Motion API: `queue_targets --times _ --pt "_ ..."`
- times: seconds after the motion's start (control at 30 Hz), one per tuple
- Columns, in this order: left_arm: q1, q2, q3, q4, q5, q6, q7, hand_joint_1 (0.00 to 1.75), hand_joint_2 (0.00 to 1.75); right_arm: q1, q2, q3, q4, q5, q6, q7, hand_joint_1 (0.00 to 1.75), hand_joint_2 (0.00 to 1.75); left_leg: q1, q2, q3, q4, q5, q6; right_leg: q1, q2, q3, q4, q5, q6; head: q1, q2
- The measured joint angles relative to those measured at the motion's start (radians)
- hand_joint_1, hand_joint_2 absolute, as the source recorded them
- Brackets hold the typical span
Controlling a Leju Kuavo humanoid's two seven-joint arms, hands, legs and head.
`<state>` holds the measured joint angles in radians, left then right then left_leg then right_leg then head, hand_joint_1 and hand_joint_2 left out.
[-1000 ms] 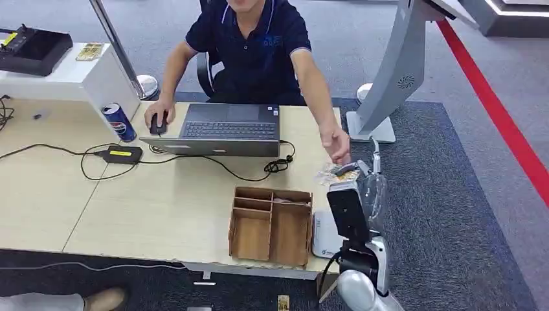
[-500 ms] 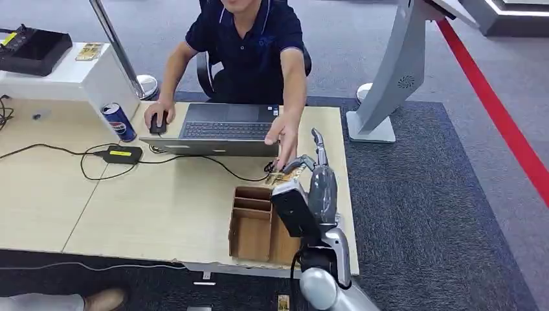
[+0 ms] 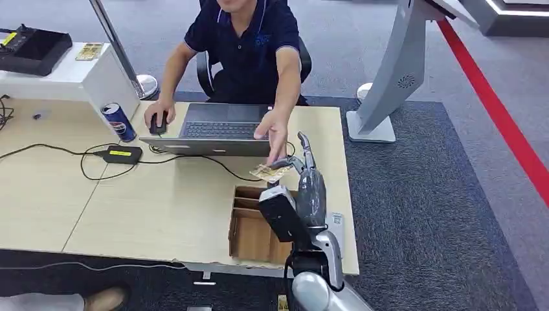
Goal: Pass the card to the sensor for recognition and then transmit it.
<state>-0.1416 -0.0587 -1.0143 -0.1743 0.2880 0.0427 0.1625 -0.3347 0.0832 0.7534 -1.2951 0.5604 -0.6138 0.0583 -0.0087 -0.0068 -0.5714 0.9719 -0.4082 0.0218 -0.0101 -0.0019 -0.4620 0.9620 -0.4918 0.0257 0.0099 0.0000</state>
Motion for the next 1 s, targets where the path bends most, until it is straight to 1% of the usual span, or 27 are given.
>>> queue_targets --times 0.23,0.4,0.57,0.73,0.83,1.0 --pt "0.001 0.000 0.000 0.000 0.003 -0.001 0.000 0.00 1.75 0.000 -0.002 0.004 0.001 0.006 -0.002 0.027 0.00 1.75 0.000 0.000 0.000 0.000 0.000 0.000 0.000 0.000 0.000 0.000 0.000 0.000 0.000 0.000" --pt "0.002 0.000 0.000 0.000 0.012 0.000 0.001 0.00 1.75 0.014 -0.019 0.004 -0.009 0.021 0.029 0.060 0.00 1.75 0.000 0.000 0.000 0.000 0.000 0.000 0.000 0.000 0.000 0.000 0.000 0.000 0.000 0.000" --pt "0.002 0.001 0.000 0.000 0.019 0.000 0.001 0.00 1.75 0.041 -0.047 0.003 -0.034 0.059 0.074 0.082 0.00 1.75 0.000 0.000 0.000 0.000 0.000 0.000 0.000 0.000 0.000 0.000 0.000 0.000 0.000 0.000" --pt "0.007 0.003 0.000 0.000 0.026 -0.002 -0.005 0.00 1.75 0.102 -0.099 0.003 -0.087 0.094 0.080 0.122 0.00 1.75 0.000 0.001 0.000 0.000 0.000 0.000 0.000 0.000 0.000 0.000 0.000 0.000 0.000 0.000" --pt "0.008 0.003 0.000 0.000 0.028 -0.002 -0.006 0.00 1.75 0.118 -0.128 0.004 -0.115 0.107 0.096 0.138 0.00 1.75 0.000 0.001 0.000 0.000 0.000 0.000 0.000 0.000 0.000 0.000 0.000 0.000 0.000 0.000" --pt "0.011 0.003 0.000 0.000 0.029 -0.002 -0.011 0.00 1.75 0.130 -0.153 0.007 -0.135 0.149 0.097 0.158 0.00 1.75 0.000 0.001 0.000 0.000 0.000 0.000 0.000 0.000 0.000 0.000 0.000 0.000 0.000 0.000"
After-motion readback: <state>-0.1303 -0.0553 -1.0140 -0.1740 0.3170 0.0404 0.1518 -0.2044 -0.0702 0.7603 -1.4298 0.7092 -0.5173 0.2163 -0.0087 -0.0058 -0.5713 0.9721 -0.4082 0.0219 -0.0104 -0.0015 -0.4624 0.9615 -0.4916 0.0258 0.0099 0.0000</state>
